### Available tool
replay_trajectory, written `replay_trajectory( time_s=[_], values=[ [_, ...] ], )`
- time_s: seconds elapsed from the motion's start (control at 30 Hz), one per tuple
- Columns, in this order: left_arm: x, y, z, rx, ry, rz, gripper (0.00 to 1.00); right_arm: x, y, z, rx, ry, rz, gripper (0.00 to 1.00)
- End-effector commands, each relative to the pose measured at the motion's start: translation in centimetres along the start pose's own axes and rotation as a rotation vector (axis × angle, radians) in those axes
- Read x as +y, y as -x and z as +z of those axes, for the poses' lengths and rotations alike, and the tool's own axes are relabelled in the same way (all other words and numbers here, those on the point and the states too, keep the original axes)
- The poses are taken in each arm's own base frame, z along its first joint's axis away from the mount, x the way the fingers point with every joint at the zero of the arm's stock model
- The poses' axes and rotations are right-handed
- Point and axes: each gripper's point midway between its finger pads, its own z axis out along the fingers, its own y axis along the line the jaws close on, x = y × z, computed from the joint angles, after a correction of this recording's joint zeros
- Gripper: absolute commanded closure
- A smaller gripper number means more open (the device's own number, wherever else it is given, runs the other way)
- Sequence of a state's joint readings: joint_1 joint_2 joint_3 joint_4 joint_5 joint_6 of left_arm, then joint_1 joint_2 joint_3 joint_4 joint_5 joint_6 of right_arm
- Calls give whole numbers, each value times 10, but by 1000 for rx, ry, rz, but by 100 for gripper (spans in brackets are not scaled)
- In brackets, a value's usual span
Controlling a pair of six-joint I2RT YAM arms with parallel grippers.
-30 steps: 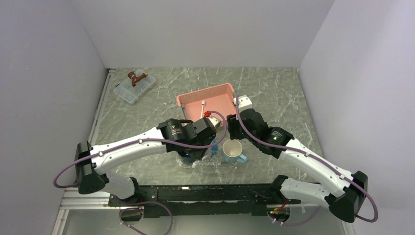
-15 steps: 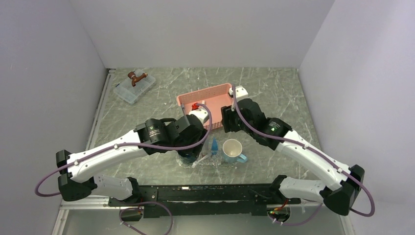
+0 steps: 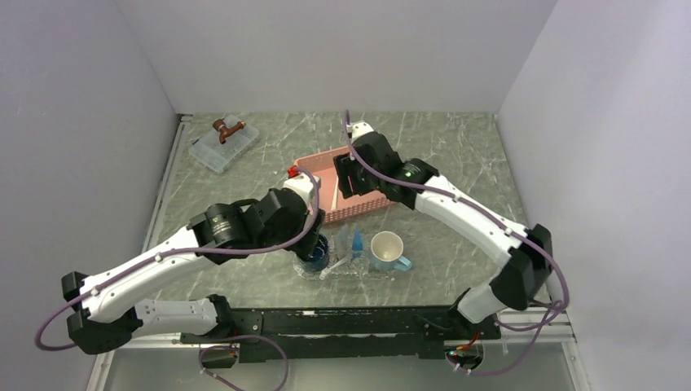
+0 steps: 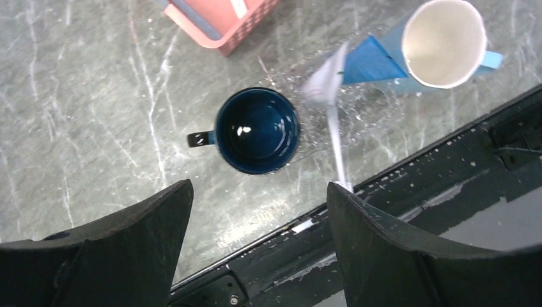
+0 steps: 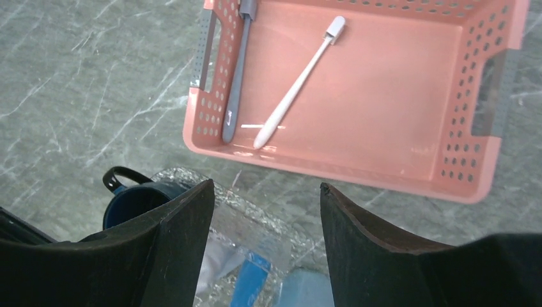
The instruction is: Prepare toiletry sets of a toothbrush and toothpaste on the tray
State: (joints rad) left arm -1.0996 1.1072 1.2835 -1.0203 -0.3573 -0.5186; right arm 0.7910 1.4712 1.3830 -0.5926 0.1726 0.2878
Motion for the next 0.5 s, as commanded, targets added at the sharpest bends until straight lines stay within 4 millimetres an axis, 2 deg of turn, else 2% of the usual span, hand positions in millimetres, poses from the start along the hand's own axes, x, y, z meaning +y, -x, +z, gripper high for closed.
replay_trajectory(
  time_s=[0.0, 0.2, 0.47],
  values=[
    [18, 9, 0, -68, 7, -19, 17, 10, 23, 15, -2, 52, 20, 36],
    [50, 10, 1, -122, 41, -64, 16, 11, 21, 51, 60, 47, 18, 35],
    [87, 0, 11, -158, 125, -97, 14, -10, 5, 103, 154, 5, 50, 36]
  ],
)
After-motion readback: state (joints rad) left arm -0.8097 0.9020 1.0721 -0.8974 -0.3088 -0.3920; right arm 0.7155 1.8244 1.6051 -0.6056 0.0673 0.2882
